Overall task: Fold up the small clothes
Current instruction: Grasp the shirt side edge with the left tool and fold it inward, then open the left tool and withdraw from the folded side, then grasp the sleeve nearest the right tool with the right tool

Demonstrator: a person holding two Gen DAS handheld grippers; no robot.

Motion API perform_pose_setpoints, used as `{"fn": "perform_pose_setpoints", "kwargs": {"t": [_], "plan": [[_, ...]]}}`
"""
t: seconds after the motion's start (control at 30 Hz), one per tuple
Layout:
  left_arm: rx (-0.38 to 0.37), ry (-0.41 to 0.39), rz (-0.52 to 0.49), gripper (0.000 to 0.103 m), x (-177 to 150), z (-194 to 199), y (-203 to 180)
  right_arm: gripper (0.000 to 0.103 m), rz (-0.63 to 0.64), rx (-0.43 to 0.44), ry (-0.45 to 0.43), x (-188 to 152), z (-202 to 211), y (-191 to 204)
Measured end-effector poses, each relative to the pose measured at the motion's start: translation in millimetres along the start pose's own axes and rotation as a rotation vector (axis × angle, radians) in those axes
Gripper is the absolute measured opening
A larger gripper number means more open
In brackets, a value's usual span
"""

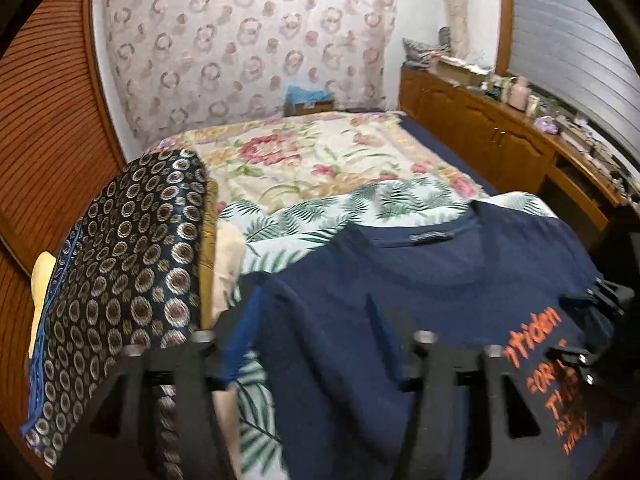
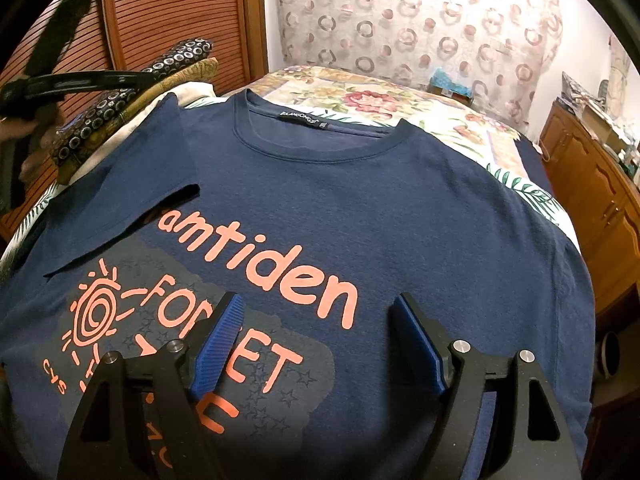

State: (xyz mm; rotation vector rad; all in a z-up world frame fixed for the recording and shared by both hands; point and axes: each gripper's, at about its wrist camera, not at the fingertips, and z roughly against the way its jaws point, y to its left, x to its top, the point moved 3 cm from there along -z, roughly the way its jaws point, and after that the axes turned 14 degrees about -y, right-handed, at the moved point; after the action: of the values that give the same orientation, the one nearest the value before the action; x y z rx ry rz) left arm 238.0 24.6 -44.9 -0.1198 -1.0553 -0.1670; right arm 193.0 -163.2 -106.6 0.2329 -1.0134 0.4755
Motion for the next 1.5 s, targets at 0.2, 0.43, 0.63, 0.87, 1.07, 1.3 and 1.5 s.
{"fn": "perform_pose_setpoints", "kwargs": {"t": [0.2,0.43,0.63,0.87,1.07,1.3,1.5], "plan": [[-0.062,-0.029,-0.066,0.083,-12,31,-34,0.085,-0.002,-0.016,0.006,0,-1,0],[-0.121,-0.038,-0.078,0.083,-27,51,-68,0.087,-0.010,-0.019,0.011,1,-1,-1],[-0.140,-0.033,-0.059,0.083,-38,61,-80,0.087,-0.038,-0.025,-0.027,-2,21,-10],[-0.146,-0.056,-0.052,0.083,-45,84,-95,0.087,-0.092,-0.109,-0.106,-11,83,-38],[-0.148,-0.068,-0.033,0.083,-49,93,-99,0.087,-0.151,-0.198,-0.140,-30,132,-62],[-0.157,-0.061,-0.023,0.083,-59,93,-112,0.087,-0.216,-0.287,-0.125,-58,157,-85],[-0.191,-0.020,-0.022,0.083,-75,85,-127,0.086,-0.270,-0.350,-0.091,-68,152,-97]]}}
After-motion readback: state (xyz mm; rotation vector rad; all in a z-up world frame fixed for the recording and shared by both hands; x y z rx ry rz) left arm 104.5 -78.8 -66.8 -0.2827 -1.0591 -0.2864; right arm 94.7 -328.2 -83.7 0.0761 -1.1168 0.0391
